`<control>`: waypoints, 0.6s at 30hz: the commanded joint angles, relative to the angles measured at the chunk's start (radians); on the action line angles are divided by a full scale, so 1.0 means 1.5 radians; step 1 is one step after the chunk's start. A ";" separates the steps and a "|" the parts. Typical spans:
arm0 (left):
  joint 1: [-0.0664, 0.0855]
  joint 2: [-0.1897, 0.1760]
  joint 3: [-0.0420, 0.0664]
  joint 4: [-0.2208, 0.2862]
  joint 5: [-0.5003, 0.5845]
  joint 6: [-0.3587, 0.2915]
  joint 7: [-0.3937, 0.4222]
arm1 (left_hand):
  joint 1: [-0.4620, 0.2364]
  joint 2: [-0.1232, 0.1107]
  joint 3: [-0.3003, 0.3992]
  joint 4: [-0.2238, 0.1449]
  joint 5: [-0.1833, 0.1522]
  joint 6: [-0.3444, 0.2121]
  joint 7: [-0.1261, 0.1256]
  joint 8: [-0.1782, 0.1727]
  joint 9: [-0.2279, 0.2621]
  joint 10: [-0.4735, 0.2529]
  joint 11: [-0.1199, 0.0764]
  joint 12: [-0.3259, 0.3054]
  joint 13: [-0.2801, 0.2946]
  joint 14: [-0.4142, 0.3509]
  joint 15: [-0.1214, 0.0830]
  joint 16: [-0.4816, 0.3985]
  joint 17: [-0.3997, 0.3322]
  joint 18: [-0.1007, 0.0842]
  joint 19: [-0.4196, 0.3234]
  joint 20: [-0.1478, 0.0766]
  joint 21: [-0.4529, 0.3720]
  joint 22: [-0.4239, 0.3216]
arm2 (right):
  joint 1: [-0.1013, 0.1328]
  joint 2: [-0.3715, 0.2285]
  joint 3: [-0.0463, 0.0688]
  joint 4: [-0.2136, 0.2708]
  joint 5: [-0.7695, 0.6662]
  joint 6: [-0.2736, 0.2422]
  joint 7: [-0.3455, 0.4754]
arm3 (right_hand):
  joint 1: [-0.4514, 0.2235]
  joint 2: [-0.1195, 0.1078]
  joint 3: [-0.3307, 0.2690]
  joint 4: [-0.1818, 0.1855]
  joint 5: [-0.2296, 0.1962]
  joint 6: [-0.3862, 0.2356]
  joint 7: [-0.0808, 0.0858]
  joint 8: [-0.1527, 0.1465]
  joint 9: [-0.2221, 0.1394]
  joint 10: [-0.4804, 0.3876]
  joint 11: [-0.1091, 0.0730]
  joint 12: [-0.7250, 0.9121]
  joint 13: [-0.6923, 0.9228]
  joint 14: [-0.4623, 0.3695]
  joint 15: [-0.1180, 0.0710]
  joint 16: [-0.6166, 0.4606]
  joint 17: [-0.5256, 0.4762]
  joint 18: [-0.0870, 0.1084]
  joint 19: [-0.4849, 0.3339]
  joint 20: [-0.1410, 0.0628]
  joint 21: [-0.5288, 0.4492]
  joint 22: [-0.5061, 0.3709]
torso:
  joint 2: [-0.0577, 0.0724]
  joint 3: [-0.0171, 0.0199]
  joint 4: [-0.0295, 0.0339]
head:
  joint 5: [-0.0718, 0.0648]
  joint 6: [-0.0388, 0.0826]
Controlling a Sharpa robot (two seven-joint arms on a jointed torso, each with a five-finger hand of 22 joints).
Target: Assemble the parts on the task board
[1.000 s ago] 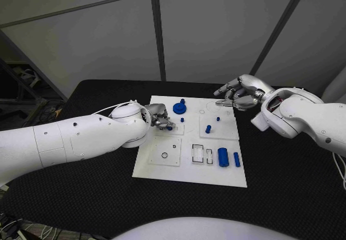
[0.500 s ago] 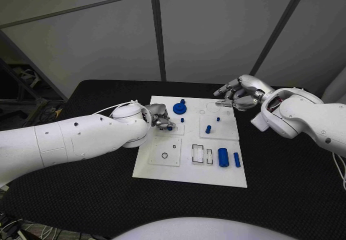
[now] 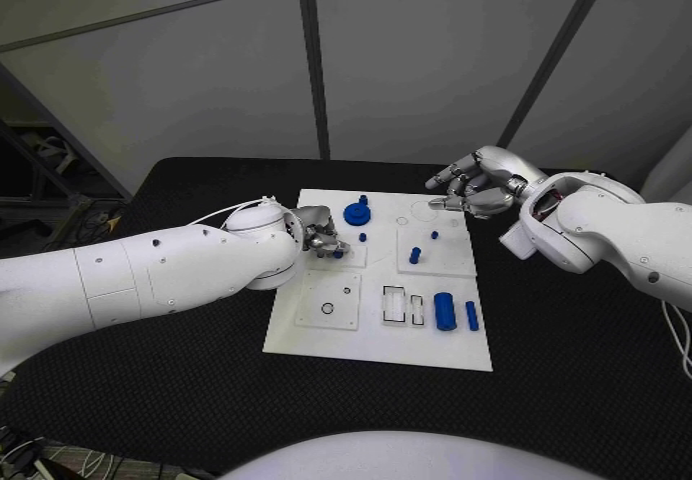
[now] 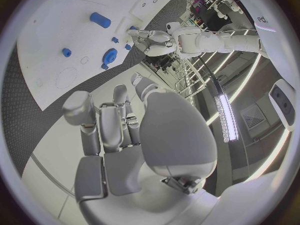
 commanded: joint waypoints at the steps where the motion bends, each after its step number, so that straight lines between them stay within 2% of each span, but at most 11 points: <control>1: -0.002 0.002 -0.002 -0.005 0.012 0.029 -0.011 | -0.002 -0.011 0.047 -0.034 -0.004 0.000 -0.005 0.004 0.002 0.015 -0.019 0.001 0.049 0.072 -0.005 0.004 0.176 -0.005 0.001 -0.003 -0.004 0.060 | 0.002 0.000 0.001 0.001 -0.001 0.004 0.003 | -0.004 0.000 -0.001 0.006 0.003 -0.003 0.000 0.000 -0.001 -0.002 -0.002 0.004 0.001 0.015 0.001 -0.003 0.027 -0.003 -0.002 0.001 0.000 0.001 | 0.000 -0.0003 0.0002 | -0.001 0.000; 3: -0.002 0.004 -0.002 -0.009 0.013 0.030 -0.011 | -0.004 -0.019 0.047 -0.018 -0.013 0.000 -0.006 0.005 0.003 0.016 -0.020 0.002 0.050 0.072 -0.006 0.004 0.176 -0.005 0.001 -0.004 -0.005 0.060 | 0.002 0.000 0.001 0.002 -0.001 0.004 0.003 | -0.004 0.000 -0.001 0.006 0.003 -0.003 0.000 0.000 -0.001 -0.002 -0.002 0.004 0.001 0.015 0.001 -0.003 0.027 -0.003 -0.002 0.001 0.000 0.001 | 0.000 -0.0002 0.0003 | -0.001 -0.001; 5: -0.002 0.006 -0.002 -0.012 0.014 0.031 -0.011 | -0.005 -0.027 0.045 -0.001 -0.043 0.002 -0.007 0.008 0.004 0.016 -0.021 0.002 0.050 0.072 -0.007 0.004 0.176 -0.005 0.001 -0.005 -0.005 0.060 | 0.002 0.000 0.001 0.002 -0.001 0.004 0.003 | -0.004 0.000 -0.001 0.006 0.003 -0.003 0.000 0.000 -0.001 -0.002 -0.002 0.004 0.001 0.015 0.001 -0.003 0.027 -0.003 -0.002 0.001 0.000 0.001 | 0.000 -0.0002 0.0006 | -0.001 -0.001; 7: -0.002 0.007 -0.002 -0.013 0.014 0.032 -0.011 | -0.005 -0.034 0.042 0.011 -0.059 0.003 -0.008 0.009 0.005 0.016 -0.021 0.003 0.050 0.072 -0.007 0.004 0.176 -0.005 0.001 -0.005 -0.005 0.061 | 0.002 0.000 0.001 0.002 -0.001 0.004 0.003 | -0.004 0.000 -0.001 0.006 0.003 -0.003 0.000 0.000 -0.001 -0.002 -0.002 0.004 0.001 0.015 0.001 -0.003 0.027 -0.003 -0.002 0.001 0.000 0.001 | 0.000 -0.0002 0.0008 | -0.002 -0.001; 10: -0.002 0.008 -0.002 -0.016 0.017 0.031 -0.012 | -0.015 -0.052 0.028 0.038 -0.067 0.006 -0.007 0.011 0.006 0.017 -0.022 0.004 0.050 0.072 -0.007 0.004 0.176 -0.005 0.001 -0.006 -0.005 0.061 | 0.002 0.001 0.001 0.002 -0.001 0.004 0.004 | -0.004 0.000 -0.001 0.006 0.003 -0.003 0.000 0.000 -0.001 -0.002 -0.002 0.004 0.001 0.015 0.001 -0.003 0.027 -0.003 -0.002 0.001 0.000 0.001 | 0.000 -0.0002 0.0010 | -0.002 -0.001; 14: -0.002 0.007 -0.002 -0.018 0.018 0.027 -0.014 | -0.040 -0.081 -0.001 0.082 -0.067 0.009 -0.008 0.014 0.008 0.018 -0.022 0.006 0.052 0.072 -0.009 0.004 0.176 -0.006 0.003 -0.007 -0.004 0.064 | 0.002 0.001 0.001 0.001 -0.001 0.004 0.004 | -0.005 0.000 -0.001 0.006 0.003 -0.003 0.000 0.000 -0.001 -0.003 -0.002 0.003 0.000 0.015 0.001 -0.004 0.026 -0.003 -0.003 0.001 -0.001 0.000 | -0.001 -0.0002 0.0011 | -0.002 -0.001; 18: -0.002 0.005 -0.001 -0.019 0.019 0.022 -0.015 | -0.057 -0.104 -0.030 0.121 -0.068 0.013 -0.008 0.018 0.010 0.020 -0.022 0.011 0.054 0.072 -0.010 0.004 0.176 -0.007 0.006 -0.009 0.000 0.069 | 0.002 0.001 0.001 0.001 -0.001 0.004 0.004 | -0.005 0.000 -0.001 0.006 0.003 -0.003 0.000 0.000 -0.001 -0.003 -0.002 0.003 0.000 0.015 0.001 -0.004 0.026 -0.003 -0.003 0.001 -0.001 0.000 | -0.001 -0.0002 0.0012 | -0.002 0.000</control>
